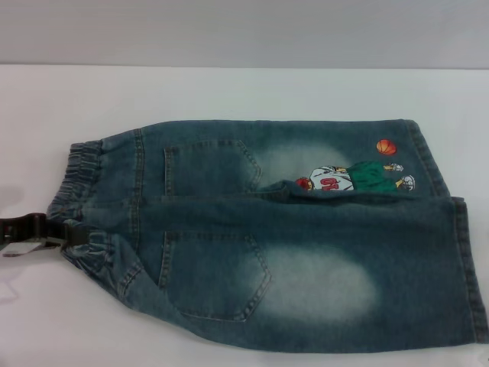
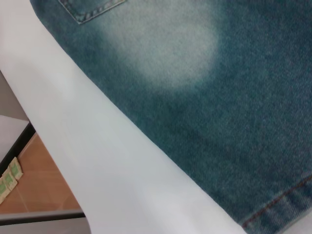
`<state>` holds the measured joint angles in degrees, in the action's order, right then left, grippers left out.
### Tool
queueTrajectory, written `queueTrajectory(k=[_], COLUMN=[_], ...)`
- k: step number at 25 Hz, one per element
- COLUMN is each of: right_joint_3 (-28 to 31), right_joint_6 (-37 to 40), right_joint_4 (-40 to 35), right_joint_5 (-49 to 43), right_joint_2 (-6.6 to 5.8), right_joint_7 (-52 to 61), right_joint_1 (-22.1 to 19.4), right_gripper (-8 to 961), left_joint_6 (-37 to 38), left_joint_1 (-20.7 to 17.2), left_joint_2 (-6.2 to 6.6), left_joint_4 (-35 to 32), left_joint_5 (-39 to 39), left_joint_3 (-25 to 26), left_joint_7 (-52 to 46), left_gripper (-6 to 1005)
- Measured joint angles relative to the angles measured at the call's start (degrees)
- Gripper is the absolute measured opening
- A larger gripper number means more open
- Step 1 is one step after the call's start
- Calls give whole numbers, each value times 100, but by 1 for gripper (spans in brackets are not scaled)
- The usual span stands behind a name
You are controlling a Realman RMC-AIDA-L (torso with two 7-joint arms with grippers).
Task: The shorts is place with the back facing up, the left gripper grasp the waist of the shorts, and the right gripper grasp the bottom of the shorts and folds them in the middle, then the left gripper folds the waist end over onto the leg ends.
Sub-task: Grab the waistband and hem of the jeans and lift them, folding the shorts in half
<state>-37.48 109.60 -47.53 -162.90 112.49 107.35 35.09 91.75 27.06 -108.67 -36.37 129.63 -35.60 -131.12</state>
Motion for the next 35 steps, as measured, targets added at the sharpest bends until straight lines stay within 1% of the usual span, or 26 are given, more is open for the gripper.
queueTrajectory(k=[16, 23, 35], right_joint_3=[-76, -121, -124], right_joint_6=[-143, -232, -370], right_joint_4=[60, 75, 119], right_joint_5=[-6, -6, 39], right_joint_2=[3, 38, 65], right_joint_7=[10, 30, 38], right_joint_1=[-2, -2, 15], right_gripper=[576, 577, 576], left_joint_6=[-17, -18, -17], left_joint_1=[-5, -8, 6], left_joint_2=[-13, -19, -22], left_joint_4=[17, 19, -2], left_joint_5=[0, 0, 0], left_joint_3=[18, 0, 0], left_joint_7=[16, 15, -9], left_gripper=[37, 37, 38])
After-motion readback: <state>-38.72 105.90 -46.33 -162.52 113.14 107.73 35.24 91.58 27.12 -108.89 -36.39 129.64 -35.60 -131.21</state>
